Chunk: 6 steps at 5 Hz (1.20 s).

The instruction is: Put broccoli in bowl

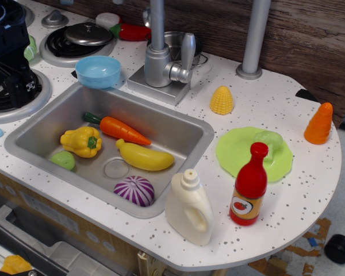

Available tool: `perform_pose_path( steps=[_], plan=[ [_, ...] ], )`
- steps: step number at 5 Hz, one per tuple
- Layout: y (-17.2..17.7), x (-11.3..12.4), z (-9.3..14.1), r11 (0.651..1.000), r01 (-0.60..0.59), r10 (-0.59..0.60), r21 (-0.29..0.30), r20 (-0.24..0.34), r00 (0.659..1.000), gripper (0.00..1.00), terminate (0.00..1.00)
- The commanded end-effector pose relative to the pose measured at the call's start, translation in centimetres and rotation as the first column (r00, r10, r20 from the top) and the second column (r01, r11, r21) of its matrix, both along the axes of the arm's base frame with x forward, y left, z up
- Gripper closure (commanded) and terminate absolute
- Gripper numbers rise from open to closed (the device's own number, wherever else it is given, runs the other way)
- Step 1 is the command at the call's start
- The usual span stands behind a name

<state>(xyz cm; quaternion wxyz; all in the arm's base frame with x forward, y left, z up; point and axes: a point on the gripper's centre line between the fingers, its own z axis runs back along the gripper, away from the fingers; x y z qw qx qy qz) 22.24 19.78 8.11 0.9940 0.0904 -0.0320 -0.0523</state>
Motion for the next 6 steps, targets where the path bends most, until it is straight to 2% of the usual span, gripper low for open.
perform_pose_path(
  steps=[1, 2, 3, 5, 6],
  plan=[
    [0.0, 0.0, 0.0, 1.0, 0.0, 0.0, 0.0, 0.0, 1.0, 0.0, 0.0],
    [-4.3, 1.4, 2.0, 0.999, -0.033, 0.033, 0.031, 0.006, 0.999, 0.0, 0.0],
    [-8.2, 4.3, 2.7, 0.999, -0.033, 0.033, -0.012, 0.03, 0.999, 0.0, 0.0],
    [-17.6, 9.9, 3.7, 0.987, -0.111, 0.114, -0.113, 0.024, 0.993, 0.0, 0.0],
    [-21.9, 11.5, 3.8, 0.982, -0.143, 0.147, -0.123, 0.027, 0.989, 0.0, 0.0]
  ],
)
